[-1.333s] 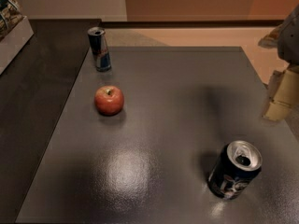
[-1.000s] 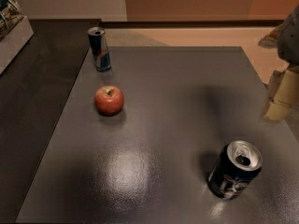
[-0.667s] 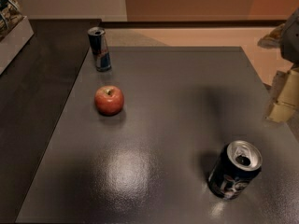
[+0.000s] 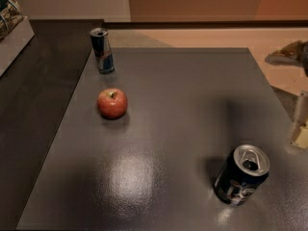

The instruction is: Move pepsi can near apple

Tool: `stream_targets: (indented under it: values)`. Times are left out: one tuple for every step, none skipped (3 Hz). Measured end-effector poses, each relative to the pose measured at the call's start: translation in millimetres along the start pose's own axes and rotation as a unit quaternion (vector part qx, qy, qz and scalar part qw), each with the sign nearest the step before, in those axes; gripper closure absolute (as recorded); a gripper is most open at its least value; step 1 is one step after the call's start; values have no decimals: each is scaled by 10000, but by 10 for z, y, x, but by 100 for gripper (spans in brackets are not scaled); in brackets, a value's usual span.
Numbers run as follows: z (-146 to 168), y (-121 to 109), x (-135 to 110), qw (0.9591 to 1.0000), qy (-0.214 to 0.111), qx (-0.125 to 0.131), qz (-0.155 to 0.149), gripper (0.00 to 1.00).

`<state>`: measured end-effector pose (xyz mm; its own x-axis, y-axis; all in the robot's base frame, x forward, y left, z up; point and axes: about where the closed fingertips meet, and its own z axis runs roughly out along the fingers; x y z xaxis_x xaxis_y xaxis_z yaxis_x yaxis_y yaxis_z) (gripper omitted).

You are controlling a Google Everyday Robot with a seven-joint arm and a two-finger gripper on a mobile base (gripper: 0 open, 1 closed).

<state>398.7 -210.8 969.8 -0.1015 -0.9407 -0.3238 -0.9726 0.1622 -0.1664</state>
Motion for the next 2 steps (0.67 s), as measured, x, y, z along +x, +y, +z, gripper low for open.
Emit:
stream_targets:
  values:
    - [95, 206, 81, 9990, -350, -205, -212, 0]
    - [207, 400, 156, 9964, -678, -338, -378, 0]
